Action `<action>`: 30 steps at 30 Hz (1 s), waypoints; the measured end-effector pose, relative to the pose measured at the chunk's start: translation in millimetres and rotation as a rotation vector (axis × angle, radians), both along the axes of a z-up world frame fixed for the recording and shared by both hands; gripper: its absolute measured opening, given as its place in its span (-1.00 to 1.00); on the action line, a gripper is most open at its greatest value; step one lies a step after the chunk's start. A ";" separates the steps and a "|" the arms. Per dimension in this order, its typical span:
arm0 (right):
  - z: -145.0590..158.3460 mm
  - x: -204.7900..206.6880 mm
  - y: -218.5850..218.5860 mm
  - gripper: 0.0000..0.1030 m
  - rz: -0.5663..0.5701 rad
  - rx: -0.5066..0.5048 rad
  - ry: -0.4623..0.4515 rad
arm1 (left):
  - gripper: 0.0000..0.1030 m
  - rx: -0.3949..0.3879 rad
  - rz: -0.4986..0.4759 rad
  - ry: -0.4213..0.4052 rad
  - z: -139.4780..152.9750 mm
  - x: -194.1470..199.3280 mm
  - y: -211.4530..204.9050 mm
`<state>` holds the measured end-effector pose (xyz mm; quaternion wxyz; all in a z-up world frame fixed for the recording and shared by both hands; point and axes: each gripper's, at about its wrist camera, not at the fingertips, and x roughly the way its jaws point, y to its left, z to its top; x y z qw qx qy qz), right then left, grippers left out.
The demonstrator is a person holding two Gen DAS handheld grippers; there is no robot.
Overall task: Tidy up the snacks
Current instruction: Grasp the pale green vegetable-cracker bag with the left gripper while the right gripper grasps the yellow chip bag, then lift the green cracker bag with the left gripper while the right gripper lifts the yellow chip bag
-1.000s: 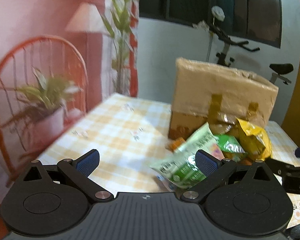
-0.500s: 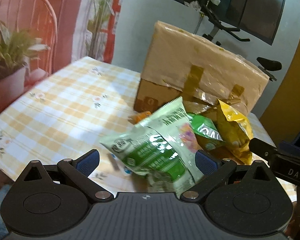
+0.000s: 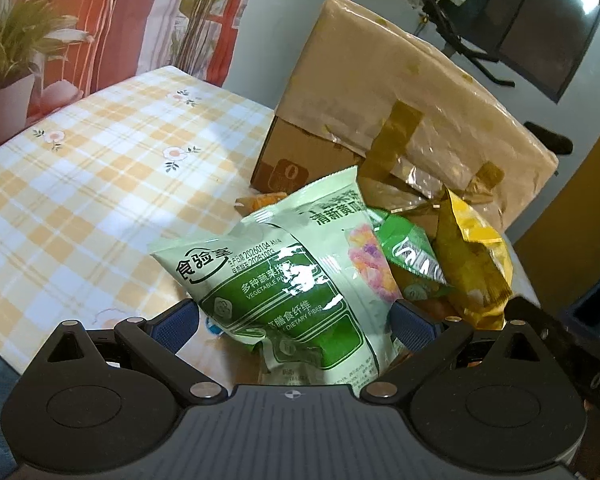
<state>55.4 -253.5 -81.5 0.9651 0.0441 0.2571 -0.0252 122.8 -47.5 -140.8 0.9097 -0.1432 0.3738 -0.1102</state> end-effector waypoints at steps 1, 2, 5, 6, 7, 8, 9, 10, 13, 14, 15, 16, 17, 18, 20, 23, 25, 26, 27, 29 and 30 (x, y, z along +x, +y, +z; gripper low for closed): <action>-0.7 0.6 -0.7 1.00 0.000 0.002 0.002 | 0.99 0.000 0.004 -0.004 -0.4 1.6 -1.3; -1.8 0.9 -1.2 1.00 -0.001 0.003 0.004 | 0.99 -0.002 0.005 -0.009 -1.2 3.5 -3.3; -4.7 1.2 -1.9 1.00 0.000 0.009 0.011 | 0.99 -0.024 -0.002 -0.011 -5.1 7.1 -6.1; -6.1 1.4 -2.4 1.00 0.000 0.012 0.015 | 0.99 -0.036 -0.009 -0.007 -6.7 8.4 -6.6; -7.4 1.5 -2.8 1.00 -0.001 0.013 0.018 | 0.99 -0.045 -0.016 -0.002 -8.9 9.7 -7.0; -8.7 2.0 -3.2 1.00 -0.001 0.016 0.023 | 0.99 -0.046 -0.019 0.002 -10.8 10.5 -7.3; -9.5 2.3 -3.4 1.00 -0.001 0.017 0.026 | 0.99 -0.045 -0.018 -0.002 -12.2 11.0 -7.8; -10.1 2.6 -3.3 1.00 -0.001 0.017 0.029 | 0.99 -0.046 -0.017 -0.009 -13.1 10.8 -7.5; -10.9 3.7 -3.1 1.00 -0.002 0.018 0.032 | 0.87 -0.038 -0.027 -0.042 -12.4 8.6 -5.8; -11.2 3.6 -3.1 1.00 -0.001 0.019 0.033 | 0.82 -0.022 -0.030 -0.063 -10.8 6.3 -5.9; -11.5 3.7 -2.9 1.00 0.000 0.018 0.034 | 0.75 -0.002 -0.032 -0.083 -8.7 3.5 -5.8; -12.0 3.7 -2.6 1.00 0.000 0.017 0.034 | 0.71 0.016 -0.035 -0.098 -6.0 1.5 -5.5; -12.6 3.8 -2.4 1.00 0.000 0.017 0.036 | 0.68 0.027 -0.038 -0.108 -2.7 -0.5 -4.3; -12.8 3.8 -2.2 1.00 0.001 0.017 0.037 | 0.66 0.033 -0.044 -0.121 0.8 -3.4 -2.3; -13.3 3.6 -2.2 1.00 0.001 0.018 0.038 | 0.65 0.055 -0.056 -0.170 7.5 -11.3 2.0; -13.8 1.9 -2.8 1.00 0.002 0.015 0.035 | 0.65 0.111 -0.024 -0.245 19.6 -20.6 7.0; -15.0 1.6 -3.4 1.00 -0.002 0.016 0.037 | 0.66 0.134 0.005 -0.281 25.4 -24.0 9.2; -15.9 2.1 -3.7 1.00 -0.004 0.019 0.041 | 0.66 0.149 0.020 -0.294 27.3 -24.4 10.1; -17.1 2.6 -4.0 1.00 -0.005 0.022 0.046 | 0.66 0.164 0.032 -0.297 28.3 -24.0 10.2; -18.8 3.0 -3.5 1.00 -0.004 0.023 0.053 | 0.66 0.178 0.048 -0.290 28.9 -22.2 10.0; -19.0 3.3 -2.7 1.00 -0.003 0.020 0.054 | 0.66 0.182 0.054 -0.282 28.7 -20.0 9.3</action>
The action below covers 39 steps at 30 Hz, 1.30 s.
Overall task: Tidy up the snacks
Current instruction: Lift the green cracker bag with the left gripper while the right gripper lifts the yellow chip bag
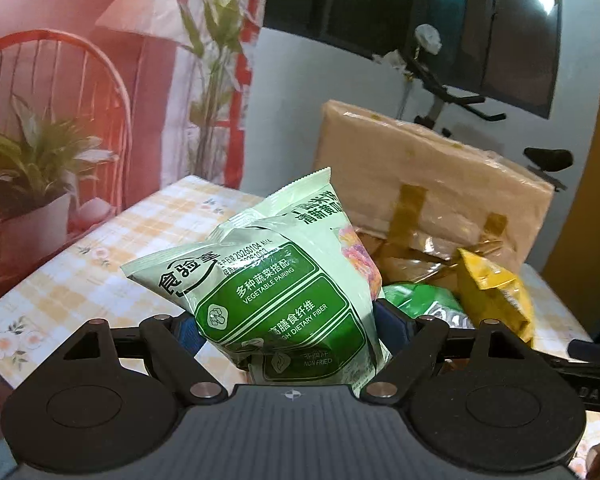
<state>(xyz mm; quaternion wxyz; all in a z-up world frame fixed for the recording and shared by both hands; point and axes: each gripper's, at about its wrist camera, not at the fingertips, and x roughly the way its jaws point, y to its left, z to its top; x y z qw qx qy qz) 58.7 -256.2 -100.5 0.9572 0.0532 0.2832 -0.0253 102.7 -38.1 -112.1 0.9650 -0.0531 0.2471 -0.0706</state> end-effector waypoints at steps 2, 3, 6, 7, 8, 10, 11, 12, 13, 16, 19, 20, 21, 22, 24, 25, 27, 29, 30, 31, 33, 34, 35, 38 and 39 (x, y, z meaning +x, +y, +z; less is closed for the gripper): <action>0.6 -0.7 1.9 1.00 0.005 -0.006 -0.001 | 0.66 0.003 0.004 0.010 0.2 3.3 -0.8; 1.0 -0.7 2.5 1.00 0.006 -0.009 -0.002 | 0.66 0.002 0.004 0.011 0.0 4.2 -0.7; 1.3 -1.0 3.3 1.00 0.006 -0.018 -0.002 | 0.66 -0.003 0.001 0.004 0.4 3.3 1.4; 1.3 -0.6 3.2 1.00 0.005 -0.020 0.000 | 0.66 -0.005 0.001 0.001 0.1 -0.1 4.8; 1.1 0.0 2.8 0.98 0.002 -0.023 0.003 | 0.66 -0.004 0.003 -0.002 -0.4 -1.3 5.6; 0.9 1.2 1.4 0.97 -0.003 -0.029 0.007 | 0.66 -0.002 0.008 -0.003 -1.4 -3.1 6.5; 1.1 1.7 1.0 0.97 -0.002 -0.034 0.006 | 0.66 -0.004 0.010 -0.003 -1.2 -2.7 6.9; 1.4 2.6 1.0 0.96 0.001 -0.047 0.004 | 0.66 -0.005 0.011 -0.003 -1.4 -3.4 7.9; 2.0 3.5 1.7 0.96 0.007 -0.068 0.000 | 0.66 -0.007 0.011 -0.004 -1.5 -3.8 8.1; 2.0 7.0 5.8 0.91 0.030 -0.151 -0.008 | 0.66 -0.027 0.016 -0.022 1.8 -4.0 12.5; -0.5 15.7 9.4 0.87 0.053 -0.237 -0.005 | 0.66 -0.029 0.036 -0.042 5.1 -4.2 17.2; -2.1 20.3 10.7 0.85 0.072 -0.256 -0.002 | 0.66 -0.028 0.042 -0.044 5.7 -3.7 18.6; -3.3 23.7 11.6 0.82 0.088 -0.268 0.001 | 0.66 -0.028 0.048 -0.043 5.9 -2.9 20.2; -5.2 28.8 13.8 0.81 0.111 -0.290 0.007 | 0.66 -0.029 0.052 -0.043 6.3 -2.1 21.4; -9.2 37.0 19.3 0.78 0.151 -0.331 0.020 | 0.66 -0.025 0.057 -0.049 7.8 -0.9 23.3; -10.8 41.0 22.5 0.77 0.171 -0.350 0.021 | 0.66 -0.023 0.059 -0.053 8.7 -0.5 24.4; -13.9 49.8 27.9 0.72 0.199 -0.389 0.013 | 0.66 -0.019 0.062 -0.064 10.7 0.1 26.5; -15.3 58.4 28.8 0.64 0.203 -0.404 0.006 | 0.66 -0.009 0.066 -0.070 13.1 1.1 28.8; -14.5 62.8 27.9 0.59 0.204 -0.395 0.002 | 0.66 -0.003 0.068 -0.072 14.9 2.4 29.7; -13.2 66.1 26.9 0.59 0.206 -0.382 0.000 | 0.66 0.003 0.069 -0.073 16.2 3.3 30.4; -11.2 71.5 25.0 0.57 0.209 -0.353 -0.007 | 0.66 0.010 0.077 -0.081 19.1 5.6 32.6; -11.2 73.4 24.4 0.56 0.215 -0.339 -0.010 | 0.66 0.013 0.083 -0.085 20.2 6.4 33.5; -9.6 73.5 24.1 0.54 0.217 -0.332 -0.014 | 0.66 0.016 0.088 -0.087 21.3 7.3 34.0; -4.6 68.8 19.8 0.50 0.215 -0.282 -0.041 | 0.66 0.022 0.093 -0.080 20.8 8.7 32.5; -2.6 65.2 17.7 0.49 0.210 -0.263 -0.046 | 0.66 0.024 0.088 -0.074 19.9 8.8 31.1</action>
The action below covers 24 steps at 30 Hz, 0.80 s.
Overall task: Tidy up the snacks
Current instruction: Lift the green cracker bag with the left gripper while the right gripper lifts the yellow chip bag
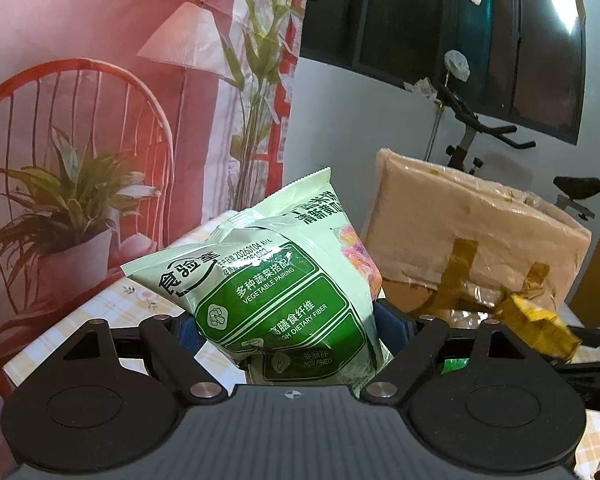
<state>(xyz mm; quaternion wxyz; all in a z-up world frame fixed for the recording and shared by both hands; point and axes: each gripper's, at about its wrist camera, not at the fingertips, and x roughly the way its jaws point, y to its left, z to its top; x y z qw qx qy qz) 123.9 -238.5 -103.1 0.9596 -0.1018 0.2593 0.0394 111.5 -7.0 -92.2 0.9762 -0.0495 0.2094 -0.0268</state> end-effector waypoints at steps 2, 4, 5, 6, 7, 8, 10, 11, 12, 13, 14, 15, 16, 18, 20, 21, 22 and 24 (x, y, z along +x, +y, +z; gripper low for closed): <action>4.5 -7.7 -5.3 0.48 -0.007 0.037 -0.009 | 0.66 0.005 -0.010 0.008 -1.9 -0.6 -2.7; 9.1 -16.3 -10.1 0.48 -0.013 0.067 -0.023 | 0.66 0.007 -0.024 0.012 -2.8 -1.1 -5.6; 11.9 -20.9 -13.3 0.48 -0.016 0.085 -0.027 | 0.66 0.007 -0.031 0.011 -3.0 -1.8 -6.5; 14.7 -25.0 -16.1 0.48 -0.018 0.100 -0.031 | 0.66 0.007 -0.035 0.008 -2.9 -2.4 -7.2; 17.4 -29.2 -18.9 0.48 -0.022 0.116 -0.036 | 0.66 0.008 -0.039 0.005 -2.8 -3.4 -7.6; 20.7 -33.9 -21.2 0.48 -0.029 0.127 -0.045 | 0.66 0.009 -0.043 0.002 -2.1 -4.5 -8.1; 26.6 -41.0 -25.2 0.48 -0.042 0.149 -0.066 | 0.66 0.009 -0.050 -0.001 -1.1 -5.2 -8.2; 29.7 -44.4 -26.2 0.48 -0.048 0.159 -0.077 | 0.66 0.008 -0.054 -0.003 0.4 -5.5 -7.9; 31.8 -45.9 -26.6 0.48 -0.052 0.168 -0.086 | 0.66 0.007 -0.061 -0.007 2.1 -5.3 -7.5; 34.4 -49.1 -28.5 0.48 -0.054 0.177 -0.095 | 0.66 0.005 -0.073 -0.011 4.1 -4.3 -7.1; 37.5 -51.5 -29.3 0.48 -0.055 0.184 -0.106 | 0.66 0.003 -0.085 -0.015 6.3 -3.5 -7.1; 40.4 -53.2 -29.7 0.48 -0.054 0.188 -0.116 | 0.66 0.005 -0.097 -0.027 10.1 -3.3 -7.0; 41.7 -54.3 -29.5 0.48 -0.051 0.190 -0.124 | 0.66 0.012 -0.101 -0.037 13.0 -3.5 -7.9; 45.7 -55.1 -28.2 0.48 -0.044 0.191 -0.131 | 0.66 0.040 -0.105 -0.064 20.2 -3.3 -10.4; 48.0 -56.1 -26.2 0.48 -0.034 0.190 -0.139 | 0.66 0.061 -0.105 -0.084 25.8 -3.2 -13.2; 49.8 -56.5 -25.3 0.48 -0.027 0.188 -0.144 | 0.66 0.069 -0.103 -0.090 28.9 -2.7 -14.3; 51.8 -56.8 -24.0 0.48 -0.022 0.185 -0.150 | 0.66 0.074 -0.101 -0.094 31.5 -1.9 -15.4; 54.5 -57.5 -22.2 0.48 -0.010 0.179 -0.162 | 0.66 0.082 -0.096 -0.098 36.0 0.3 -17.0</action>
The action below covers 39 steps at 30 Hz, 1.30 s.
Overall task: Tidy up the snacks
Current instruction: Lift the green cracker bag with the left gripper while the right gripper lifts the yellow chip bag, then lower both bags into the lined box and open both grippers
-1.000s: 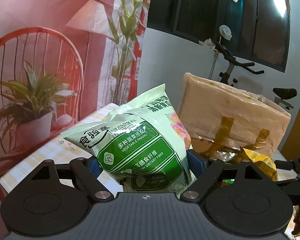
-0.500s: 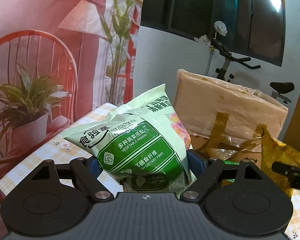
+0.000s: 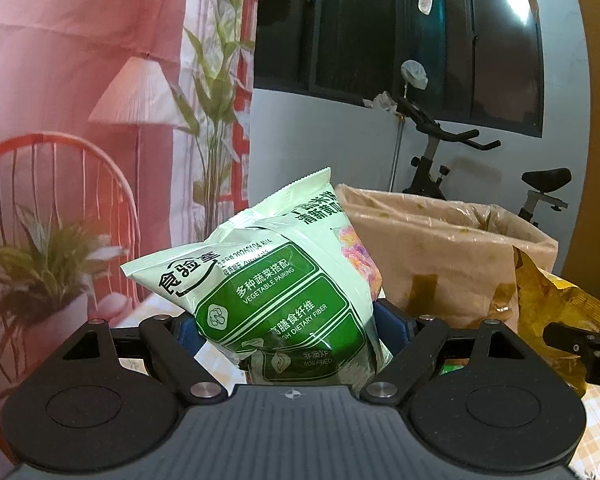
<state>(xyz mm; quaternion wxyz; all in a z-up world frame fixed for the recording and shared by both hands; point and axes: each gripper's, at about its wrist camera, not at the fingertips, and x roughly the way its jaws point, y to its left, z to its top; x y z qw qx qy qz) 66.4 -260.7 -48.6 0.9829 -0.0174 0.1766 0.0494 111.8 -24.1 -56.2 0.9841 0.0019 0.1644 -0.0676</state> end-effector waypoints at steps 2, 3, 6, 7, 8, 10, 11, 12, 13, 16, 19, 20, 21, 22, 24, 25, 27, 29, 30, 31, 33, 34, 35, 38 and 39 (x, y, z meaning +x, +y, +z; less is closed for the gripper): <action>3.3 1.1 1.6 0.48 0.006 -0.005 -0.010 | 0.66 0.002 0.006 -0.007 3.9 0.7 -1.6; 4.6 1.4 0.9 0.48 0.009 -0.007 -0.016 | 0.66 0.001 0.007 -0.011 6.6 1.2 -2.1; 13.0 2.1 0.9 0.48 0.017 -0.005 -0.040 | 0.66 -0.003 0.007 -0.027 16.3 2.8 -4.1; 16.6 2.2 1.1 0.48 0.017 -0.009 -0.054 | 0.66 -0.004 0.005 -0.036 20.9 4.3 -4.5; 19.7 2.8 1.2 0.48 0.016 -0.019 -0.068 | 0.66 -0.004 0.001 -0.046 24.8 5.7 -5.7; 26.4 3.9 1.8 0.48 0.018 -0.034 -0.094 | 0.66 0.005 -0.001 -0.077 33.8 7.8 -10.1; 30.5 5.3 2.4 0.48 0.023 -0.037 -0.108 | 0.66 0.011 0.001 -0.092 37.4 8.2 -13.2; 34.9 7.3 2.6 0.48 0.025 -0.041 -0.121 | 0.66 0.015 0.000 -0.107 42.2 9.9 -15.5; 38.5 9.4 2.7 0.48 0.026 -0.044 -0.131 | 0.67 0.013 -0.004 -0.119 47.5 11.5 -18.0; 52.5 18.5 0.0 0.48 0.027 -0.041 -0.165 | 0.67 -0.003 -0.019 -0.145 63.8 19.3 -22.9; 65.4 29.2 -4.0 0.48 0.022 -0.034 -0.190 | 0.67 -0.009 -0.027 -0.169 76.8 28.5 -29.9; 69.7 33.7 -5.1 0.48 0.021 -0.034 -0.196 | 0.67 -0.008 -0.031 -0.174 80.7 32.2 -32.8; 72.6 37.8 -5.9 0.48 0.020 -0.035 -0.200 | 0.67 -0.008 -0.037 -0.176 84.4 36.6 -35.9; 76.4 43.1 -6.8 0.48 0.020 -0.038 -0.205 | 0.67 -0.008 -0.045 -0.175 86.9 42.1 -39.1; 81.3 52.1 -9.4 0.48 0.020 -0.044 -0.212 | 0.67 -0.008 -0.061 -0.170 93.1 53.8 -47.1; 83.8 56.9 -10.7 0.48 0.021 -0.045 -0.214 | 0.67 -0.008 -0.070 -0.168 96.0 59.9 -51.4; 87.1 65.8 -14.4 0.48 0.022 -0.046 -0.216 | 0.67 -0.005 -0.084 -0.164 99.7 72.8 -59.2; 89.3 76.2 -17.2 0.48 0.024 -0.052 -0.216 | 0.67 0.000 -0.099 -0.157 100.4 84.7 -67.1; 90.2 83.1 -18.6 0.48 0.024 -0.061 -0.218 | 0.67 0.002 -0.107 -0.154 99.8 90.8 -71.2; 90.6 89.0 -19.5 0.48 0.027 -0.069 -0.219 | 0.67 0.006 -0.113 -0.149 98.9 98.3 -76.6; 88.4 100.6 -22.1 0.48 0.029 -0.076 -0.213 | 0.67 0.018 -0.116 -0.131 96.5 114.6 -87.4; 86.5 108.4 -23.9 0.48 0.026 -0.077 -0.205 | 0.67 0.027 -0.119 -0.120 95.0 122.9 -93.7; 84.9 113.9 -26.3 0.48 0.023 -0.074 -0.198 | 0.67 0.038 -0.121 -0.111 93.3 130.8 -98.4; 76.4 136.6 -36.8 0.48 -0.001 -0.051 -0.163 | 0.67 0.076 -0.128 -0.085 85.9 150.7 -113.6; 73.5 142.1 -40.4 0.48 -0.008 -0.040 -0.151 | 0.67 0.083 -0.129 -0.078 84.1 156.3 -117.2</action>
